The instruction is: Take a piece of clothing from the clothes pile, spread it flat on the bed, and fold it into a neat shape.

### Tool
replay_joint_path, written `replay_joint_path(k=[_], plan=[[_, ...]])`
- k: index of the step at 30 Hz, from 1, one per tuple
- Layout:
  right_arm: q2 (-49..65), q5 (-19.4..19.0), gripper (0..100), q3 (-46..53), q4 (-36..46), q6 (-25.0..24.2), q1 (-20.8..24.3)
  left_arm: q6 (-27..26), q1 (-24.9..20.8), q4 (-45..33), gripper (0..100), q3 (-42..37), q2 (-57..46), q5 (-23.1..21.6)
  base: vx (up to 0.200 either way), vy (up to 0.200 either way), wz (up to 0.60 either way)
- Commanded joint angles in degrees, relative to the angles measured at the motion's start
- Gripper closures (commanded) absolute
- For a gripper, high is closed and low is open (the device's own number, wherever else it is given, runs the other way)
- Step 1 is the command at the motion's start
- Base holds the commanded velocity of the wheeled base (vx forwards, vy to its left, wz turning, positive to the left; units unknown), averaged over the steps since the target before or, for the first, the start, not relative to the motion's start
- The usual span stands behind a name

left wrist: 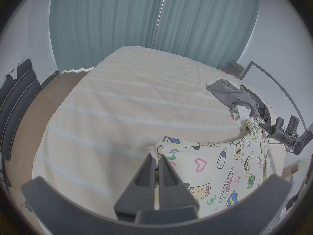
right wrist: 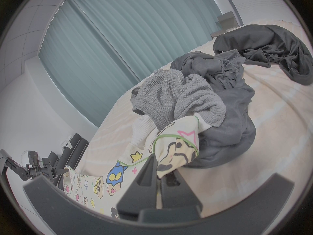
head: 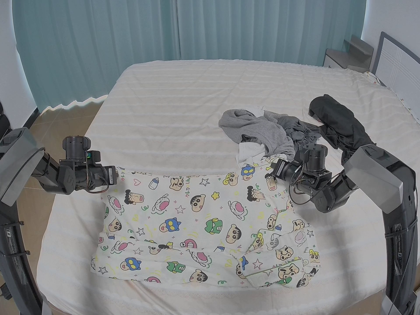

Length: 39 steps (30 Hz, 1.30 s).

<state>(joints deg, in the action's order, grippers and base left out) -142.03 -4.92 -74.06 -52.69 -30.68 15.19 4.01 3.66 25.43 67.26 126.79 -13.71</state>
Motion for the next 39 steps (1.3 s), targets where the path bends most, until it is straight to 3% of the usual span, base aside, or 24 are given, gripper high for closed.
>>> replay_joint_path(k=[1,19,28,39], plan=[[1.58,-0.17,100,1.37,-0.22,-0.08,0.02,-0.06,0.03,0.5,100,-1.43,-0.5,0.0,0.0,0.0,0.0],[11.34,-6.68,100,23.78,-13.23,-0.08,0.37,-0.32,0.3,1.29,100,-9.69,-6.56,-1.05,0.0,0.0,0.0],[14.5,-9.58,100,36.18,-22.99,0.19,0.28,-0.58,0.3,13.15,100,-20.32,-8.58,-1.05,0.0,0.0,0.0],[14.68,-12.48,100,49.1,-33.36,0.45,0.63,-0.67,1.35,20.1,100,-31.22,-9.9,-1.14,0.0,0.0,0.0]])
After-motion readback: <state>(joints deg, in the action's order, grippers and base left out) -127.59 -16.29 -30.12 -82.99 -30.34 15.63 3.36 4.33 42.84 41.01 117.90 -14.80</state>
